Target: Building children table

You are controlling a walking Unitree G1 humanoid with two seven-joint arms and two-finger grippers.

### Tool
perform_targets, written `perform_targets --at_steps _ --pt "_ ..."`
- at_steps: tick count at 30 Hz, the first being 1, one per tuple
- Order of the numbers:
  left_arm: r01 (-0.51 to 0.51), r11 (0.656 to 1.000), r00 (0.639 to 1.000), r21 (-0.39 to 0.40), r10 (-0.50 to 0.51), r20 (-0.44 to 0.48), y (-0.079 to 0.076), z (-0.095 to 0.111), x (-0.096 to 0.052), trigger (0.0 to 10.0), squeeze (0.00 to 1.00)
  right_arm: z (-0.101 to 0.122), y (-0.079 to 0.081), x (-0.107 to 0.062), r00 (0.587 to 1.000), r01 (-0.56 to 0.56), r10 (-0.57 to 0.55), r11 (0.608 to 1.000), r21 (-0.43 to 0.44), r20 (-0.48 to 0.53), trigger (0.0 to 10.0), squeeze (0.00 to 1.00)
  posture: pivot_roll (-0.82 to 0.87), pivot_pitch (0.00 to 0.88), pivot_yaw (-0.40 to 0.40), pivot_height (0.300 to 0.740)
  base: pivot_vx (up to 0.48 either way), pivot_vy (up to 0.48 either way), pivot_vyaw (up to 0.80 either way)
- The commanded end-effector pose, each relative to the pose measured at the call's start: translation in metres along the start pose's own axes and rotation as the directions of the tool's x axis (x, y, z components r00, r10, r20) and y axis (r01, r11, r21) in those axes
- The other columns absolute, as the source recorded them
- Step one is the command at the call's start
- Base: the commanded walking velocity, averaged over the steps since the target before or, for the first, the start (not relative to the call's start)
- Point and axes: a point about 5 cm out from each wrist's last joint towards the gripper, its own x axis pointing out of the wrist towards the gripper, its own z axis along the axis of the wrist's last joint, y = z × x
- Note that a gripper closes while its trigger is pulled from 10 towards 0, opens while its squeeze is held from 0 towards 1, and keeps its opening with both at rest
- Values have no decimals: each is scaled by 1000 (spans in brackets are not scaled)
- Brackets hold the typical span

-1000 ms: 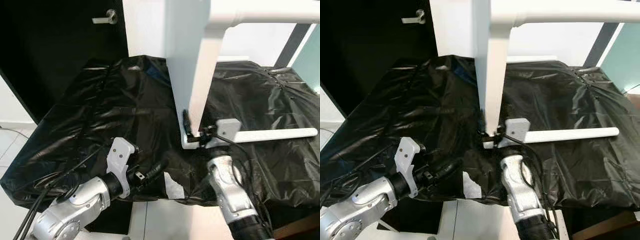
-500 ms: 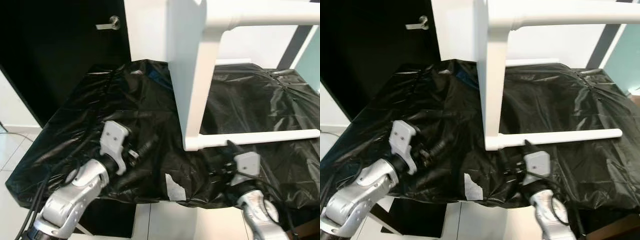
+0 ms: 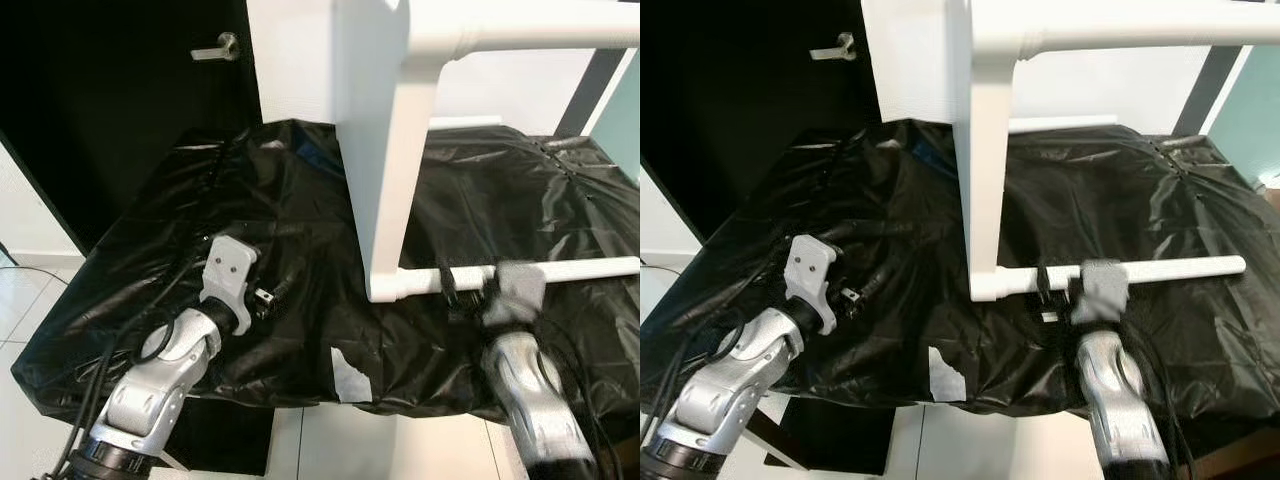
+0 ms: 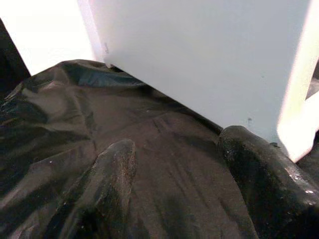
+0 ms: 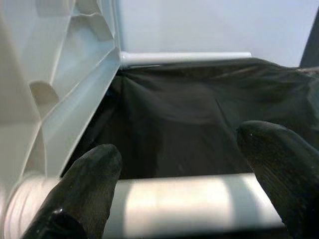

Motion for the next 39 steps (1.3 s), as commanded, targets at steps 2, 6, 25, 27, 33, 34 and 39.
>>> perform_targets --at_steps 2,6,25,27,33,34,39 --pt "-62 998 998 19 62 6 6 -1 1 10000 0 0 5 16 999 -34 35 998 44 -24 10000 0 -7 0 9 740 0 0 0" --pt "-79 996 997 27 79 14 8 0 1 10000 0 1 18 37 990 -132 135 989 69 -43 10000 0 9 0 3 740 0 0 0" --pt "-5 1000 999 -6 5 42 15 12 -7 10000 0 10 117 49 851 -509 525 823 251 4 10000 0 35 0 -5 740 0 0 0" --pt "74 997 997 -11 -73 18 7 11 -12 10000 0 12 125 53 842 -522 540 813 257 4 10000 0 46 0 -10 740 0 0 0" --pt "176 984 981 -9 -176 -85 -10 4 -23 10000 0 19 146 65 820 -554 572 792 257 6 10000 0 59 0 -13 740 0 0 0" --pt "158 987 983 -7 -158 -92 -9 4 -22 10000 0 20 147 67 820 -555 573 791 258 7 10000 0 61 0 -13 740 0 0 0" --pt "-51 998 989 24 53 -137 7 2 -16 10000 0 23 149 73 819 -559 573 791 247 17 10000 0 74 0 -23 740 0 0 0"
